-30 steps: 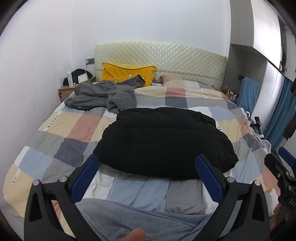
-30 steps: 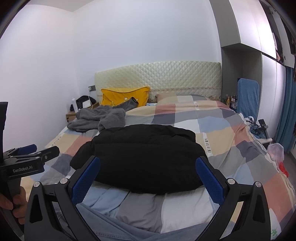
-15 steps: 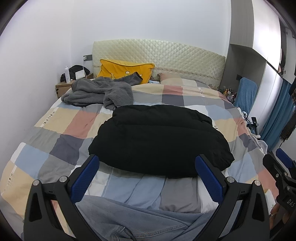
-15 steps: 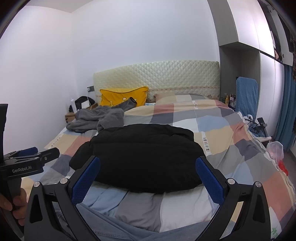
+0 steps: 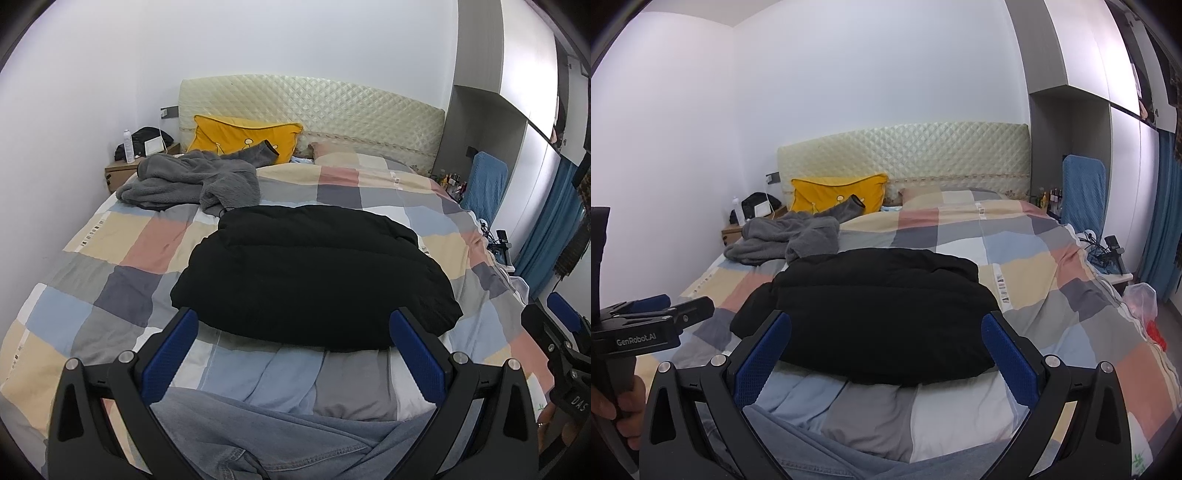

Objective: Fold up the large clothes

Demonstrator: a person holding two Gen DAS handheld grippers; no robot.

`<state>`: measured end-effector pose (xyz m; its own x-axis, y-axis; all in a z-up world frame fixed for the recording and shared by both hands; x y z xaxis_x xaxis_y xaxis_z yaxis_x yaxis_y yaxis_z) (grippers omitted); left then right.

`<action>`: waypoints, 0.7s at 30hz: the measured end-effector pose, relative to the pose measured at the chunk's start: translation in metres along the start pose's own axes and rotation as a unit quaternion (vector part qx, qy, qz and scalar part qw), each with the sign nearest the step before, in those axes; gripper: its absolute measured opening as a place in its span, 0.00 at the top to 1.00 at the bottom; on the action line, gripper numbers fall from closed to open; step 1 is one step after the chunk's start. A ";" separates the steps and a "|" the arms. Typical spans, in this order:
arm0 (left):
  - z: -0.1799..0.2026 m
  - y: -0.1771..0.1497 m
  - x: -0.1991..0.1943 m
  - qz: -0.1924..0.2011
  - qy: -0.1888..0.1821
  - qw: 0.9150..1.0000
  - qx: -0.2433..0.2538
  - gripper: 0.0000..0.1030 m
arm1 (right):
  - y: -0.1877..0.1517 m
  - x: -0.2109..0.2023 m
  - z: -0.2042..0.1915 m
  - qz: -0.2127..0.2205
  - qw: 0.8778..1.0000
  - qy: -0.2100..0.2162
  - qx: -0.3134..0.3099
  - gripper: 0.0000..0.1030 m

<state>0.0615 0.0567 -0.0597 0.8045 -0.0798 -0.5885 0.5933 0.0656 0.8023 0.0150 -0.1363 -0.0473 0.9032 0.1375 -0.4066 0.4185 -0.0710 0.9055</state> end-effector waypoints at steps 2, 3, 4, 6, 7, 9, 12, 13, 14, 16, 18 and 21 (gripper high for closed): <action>0.000 0.001 0.000 0.000 0.001 1.000 0.000 0.00 | 0.000 0.000 0.000 -0.001 1.000 0.000 0.000 0.00; 0.000 0.000 0.000 -0.001 0.001 1.000 0.000 0.00 | 0.000 -0.001 0.001 0.000 1.000 -0.001 0.002 0.00; 0.001 0.000 0.000 -0.001 0.001 1.000 -0.001 0.00 | 0.000 0.000 0.001 0.000 1.000 -0.001 0.004 0.00; 0.000 0.000 0.001 -0.002 0.003 1.000 -0.001 0.00 | -0.001 0.001 0.002 -0.002 1.000 -0.001 0.006 0.00; -0.001 0.000 0.001 -0.002 0.002 1.000 -0.001 0.00 | -0.001 0.002 0.003 -0.003 1.000 -0.002 0.006 0.00; -0.004 0.000 0.001 -0.002 0.001 1.000 -0.005 0.00 | -0.001 0.002 0.003 -0.003 1.000 -0.005 0.004 0.00; -0.004 0.000 0.001 -0.003 0.001 1.000 -0.004 0.00 | -0.001 0.000 0.004 -0.002 1.000 -0.005 0.003 0.00; -0.004 0.000 0.001 -0.002 0.001 1.000 -0.004 0.00 | -0.001 0.001 0.004 -0.002 1.000 -0.005 0.004 0.00; -0.005 0.001 0.002 -0.002 0.000 1.000 -0.004 0.00 | -0.001 0.001 0.004 -0.003 1.000 -0.004 0.003 0.00; -0.004 0.001 0.001 -0.002 0.000 1.000 -0.005 0.00 | -0.001 0.001 0.003 -0.003 1.000 -0.003 0.002 0.00; -0.005 0.001 0.002 -0.003 0.000 1.000 -0.004 0.00 | -0.001 0.001 0.002 -0.005 1.000 -0.001 0.003 0.00; -0.004 0.001 0.002 -0.002 0.000 1.000 -0.005 0.00 | 0.000 0.000 0.002 -0.004 1.000 0.000 0.004 0.00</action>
<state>0.0636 0.0607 -0.0601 0.8017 -0.0805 -0.5922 0.5974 0.0755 0.7984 0.0154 -0.1382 -0.0476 0.8999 0.1388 -0.4135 0.4261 -0.0772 0.9014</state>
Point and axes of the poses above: each gripper's, at about its wrist camera, not at the fingertips, and x roughly the way its jaws point, z to its right, y to its top, the point moved 7 cm from there along x, roughly the way its jaws point, and after that the axes turned 2 degrees about z, right-handed, at the moved point
